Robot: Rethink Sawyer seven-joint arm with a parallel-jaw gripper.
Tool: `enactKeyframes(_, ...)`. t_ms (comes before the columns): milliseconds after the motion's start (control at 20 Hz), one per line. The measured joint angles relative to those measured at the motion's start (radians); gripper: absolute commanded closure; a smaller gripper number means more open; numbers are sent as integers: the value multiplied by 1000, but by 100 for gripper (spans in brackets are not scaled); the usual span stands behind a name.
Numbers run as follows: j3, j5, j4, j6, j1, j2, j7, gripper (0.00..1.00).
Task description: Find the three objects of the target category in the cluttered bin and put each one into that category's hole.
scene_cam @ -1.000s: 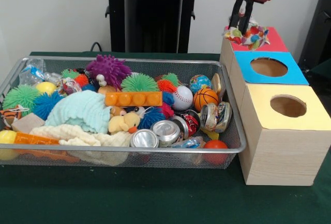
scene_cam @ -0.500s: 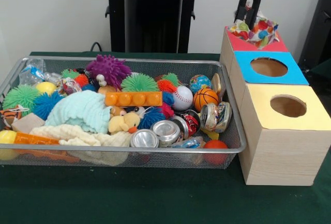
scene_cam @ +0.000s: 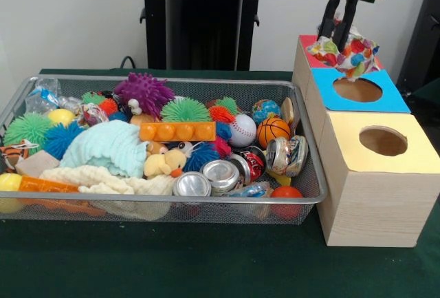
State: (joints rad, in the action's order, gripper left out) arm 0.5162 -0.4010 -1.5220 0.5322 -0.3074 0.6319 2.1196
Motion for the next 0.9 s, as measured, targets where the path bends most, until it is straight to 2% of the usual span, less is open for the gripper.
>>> enactKeyframes(900, 34, -52, 111, 0, -31, -122, 106, 100)
